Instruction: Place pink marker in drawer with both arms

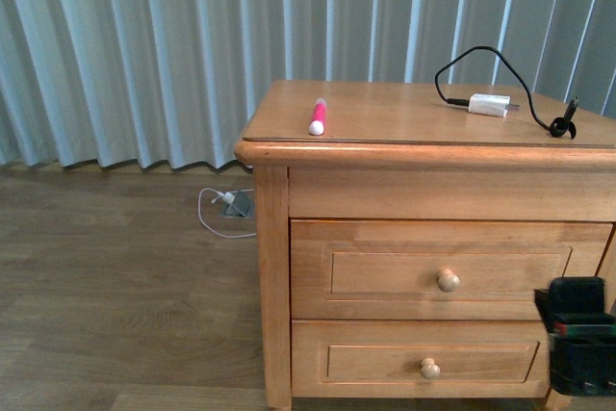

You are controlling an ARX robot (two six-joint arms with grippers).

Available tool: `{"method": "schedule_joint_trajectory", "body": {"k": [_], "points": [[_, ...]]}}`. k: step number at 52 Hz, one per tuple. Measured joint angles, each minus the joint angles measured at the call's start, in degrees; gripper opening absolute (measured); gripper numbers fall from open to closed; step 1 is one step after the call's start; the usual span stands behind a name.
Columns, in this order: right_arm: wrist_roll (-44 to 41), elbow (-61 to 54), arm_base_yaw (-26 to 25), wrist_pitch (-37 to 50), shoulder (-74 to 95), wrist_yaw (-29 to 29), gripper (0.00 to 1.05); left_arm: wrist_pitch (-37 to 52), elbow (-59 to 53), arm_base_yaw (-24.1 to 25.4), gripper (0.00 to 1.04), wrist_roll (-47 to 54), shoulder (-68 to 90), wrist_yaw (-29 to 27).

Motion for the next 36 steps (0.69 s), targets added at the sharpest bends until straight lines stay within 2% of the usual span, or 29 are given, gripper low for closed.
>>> {"method": "schedule_joint_trajectory", "body": {"k": [17,36], "points": [[-3.1,14.2,1.6,5.7,20.9,-0.7,0.96,0.0,0.0,0.0,0.99,0.0,0.0,0.0],[-3.0,26.7,2.2,5.0,32.8,-0.2,0.96,0.0,0.0,0.0,0.99,0.0,0.0,0.0]]}}
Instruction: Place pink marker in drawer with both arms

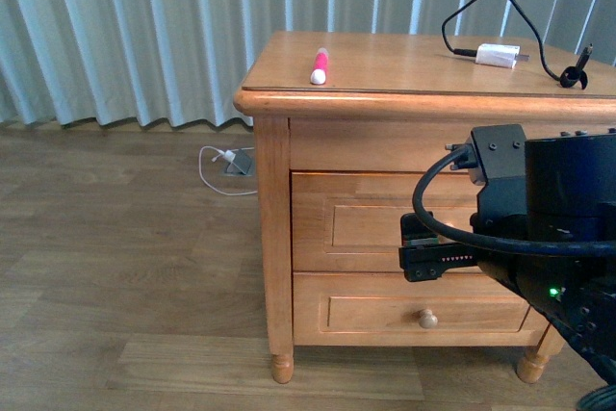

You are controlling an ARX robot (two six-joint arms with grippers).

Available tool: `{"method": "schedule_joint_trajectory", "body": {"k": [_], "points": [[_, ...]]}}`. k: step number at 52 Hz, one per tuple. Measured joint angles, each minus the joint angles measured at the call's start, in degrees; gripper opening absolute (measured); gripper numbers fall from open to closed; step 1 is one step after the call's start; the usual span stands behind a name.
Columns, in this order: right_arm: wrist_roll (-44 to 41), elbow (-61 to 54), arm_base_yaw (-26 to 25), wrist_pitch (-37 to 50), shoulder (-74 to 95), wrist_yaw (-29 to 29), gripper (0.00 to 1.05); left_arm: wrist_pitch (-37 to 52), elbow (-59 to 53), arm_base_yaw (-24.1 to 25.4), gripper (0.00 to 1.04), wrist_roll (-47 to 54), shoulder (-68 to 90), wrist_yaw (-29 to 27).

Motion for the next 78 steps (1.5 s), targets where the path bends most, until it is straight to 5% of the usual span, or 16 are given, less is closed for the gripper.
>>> {"method": "schedule_joint_trajectory", "body": {"k": [46,52,65,78], "points": [[1.0,12.1,-3.0,-2.3,11.6,1.2,0.96,0.0,0.0,0.0,0.99,0.0,0.0,0.0],[1.1,12.1,-3.0,-1.9,11.6,1.3,0.8,0.0,0.0,0.0,0.99,0.0,0.0,0.0],[3.0,12.4,-2.9,-4.3,11.4,0.8,0.26,0.0,0.0,0.0,0.99,0.0,0.0,0.0],[4.3,12.4,-3.0,-6.3,10.4,-0.1,0.23,0.0,0.0,0.0,0.99,0.0,0.0,0.0]]}}
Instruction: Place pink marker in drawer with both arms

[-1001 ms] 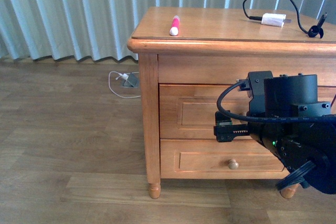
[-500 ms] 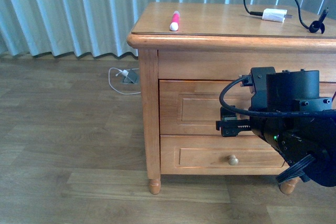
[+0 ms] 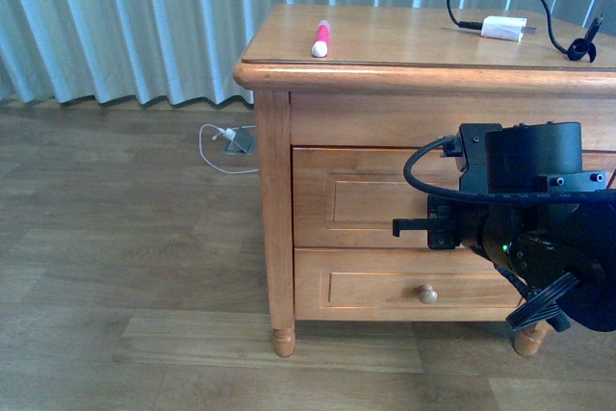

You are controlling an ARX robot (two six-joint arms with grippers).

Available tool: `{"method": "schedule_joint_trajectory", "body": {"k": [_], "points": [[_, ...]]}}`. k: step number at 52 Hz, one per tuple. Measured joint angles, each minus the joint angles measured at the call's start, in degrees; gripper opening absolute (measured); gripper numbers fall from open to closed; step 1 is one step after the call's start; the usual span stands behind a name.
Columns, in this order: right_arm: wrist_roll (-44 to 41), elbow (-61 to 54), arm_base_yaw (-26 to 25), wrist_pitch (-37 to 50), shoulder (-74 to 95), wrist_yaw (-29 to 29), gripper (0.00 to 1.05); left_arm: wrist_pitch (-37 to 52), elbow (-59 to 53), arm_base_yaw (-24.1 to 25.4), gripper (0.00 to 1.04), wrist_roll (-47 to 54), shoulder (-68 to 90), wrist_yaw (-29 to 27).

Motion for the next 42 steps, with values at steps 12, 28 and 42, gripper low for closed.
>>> {"method": "schedule_joint_trajectory", "body": {"k": [12,28,42], "points": [[3.1,-6.8,0.0,-0.9,-5.2,-1.6,0.22,0.0,0.0,0.0,0.99,0.0,0.0,0.0],[6.5,-27.3,1.2,0.9,-18.5,-3.6,0.22,0.0,0.0,0.0,0.99,0.0,0.0,0.0],[8.3,-38.7,1.5,4.5,-24.8,-5.7,0.22,0.0,0.0,0.0,0.99,0.0,0.0,0.0]]}}
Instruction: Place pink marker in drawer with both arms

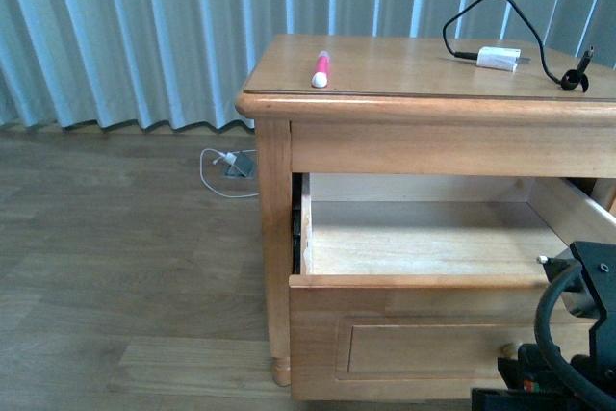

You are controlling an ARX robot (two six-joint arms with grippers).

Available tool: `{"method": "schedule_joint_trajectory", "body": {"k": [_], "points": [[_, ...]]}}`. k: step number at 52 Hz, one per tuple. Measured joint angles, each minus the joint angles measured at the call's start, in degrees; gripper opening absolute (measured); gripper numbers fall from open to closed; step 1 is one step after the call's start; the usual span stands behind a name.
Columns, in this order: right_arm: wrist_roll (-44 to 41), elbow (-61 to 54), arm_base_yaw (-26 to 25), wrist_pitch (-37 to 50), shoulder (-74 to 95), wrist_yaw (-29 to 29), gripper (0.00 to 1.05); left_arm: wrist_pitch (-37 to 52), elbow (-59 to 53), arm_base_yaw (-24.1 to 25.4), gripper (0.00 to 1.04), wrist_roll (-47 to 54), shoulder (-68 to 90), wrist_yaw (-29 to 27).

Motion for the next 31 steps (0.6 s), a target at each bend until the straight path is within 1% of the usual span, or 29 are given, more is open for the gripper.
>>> {"method": "schedule_joint_trajectory", "body": {"k": [1,3,6,8,9,11,12,17,18,20,21,23,24,27,28,31], "points": [[0.1,-0.5,0.0,0.3,-0.3,-0.4,0.24,0.0,0.0,0.0,0.99,0.0,0.0,0.0],[0.3,-1.5,0.1,1.2,-0.9,-0.8,0.32,0.0,0.0,0.0,0.99,0.0,0.0,0.0],[0.6,-2.5,0.1,1.3,-2.2,-0.9,0.39,0.0,0.0,0.0,0.99,0.0,0.0,0.0],[0.8,-3.4,0.1,0.8,-4.0,-1.1,0.46,0.0,0.0,0.0,0.99,0.0,0.0,0.0],[0.9,-3.6,0.1,0.5,-4.6,-1.1,0.48,0.0,0.0,0.0,0.99,0.0,0.0,0.0],[1.2,-4.6,0.2,-1.1,-7.8,-1.5,0.57,0.0,0.0,0.0,0.99,0.0,0.0,0.0],[1.2,-4.8,0.2,-1.6,-8.5,-1.6,0.58,0.0,0.0,0.0,0.99,0.0,0.0,0.0],[1.4,-6.6,0.7,-7.4,-16.2,-2.5,0.74,0.0,0.0,0.0,0.99,0.0,0.0,0.0],[1.4,-6.8,0.8,-8.2,-17.2,-2.7,0.76,0.0,0.0,0.0,0.99,0.0,0.0,0.0],[1.3,-7.5,0.9,-11.6,-21.3,-3.2,0.83,0.0,0.0,0.0,0.99,0.0,0.0,0.0],[1.3,-7.8,1.0,-14.3,-24.6,-3.6,0.89,0.0,0.0,0.0,0.99,0.0,0.0,0.0],[1.3,-8.0,1.0,-18.1,-29.2,-4.5,0.96,0.0,0.0,0.0,0.99,0.0,0.0,0.0],[1.4,-8.1,1.0,-21.4,-33.0,-5.2,0.98,0.0,0.0,0.0,0.99,0.0,0.0,0.0],[0.9,-8.0,0.7,-30.5,-43.6,-6.1,0.96,0.0,0.0,0.0,0.99,0.0,0.0,0.0],[0.8,-8.0,0.6,-31.7,-45.0,-6.3,0.96,0.0,0.0,0.0,0.99,0.0,0.0,0.0],[0.2,-7.1,-0.3,-39.5,-53.8,-7.4,0.96,0.0,0.0,0.0,0.99,0.0,0.0,0.0]]}}
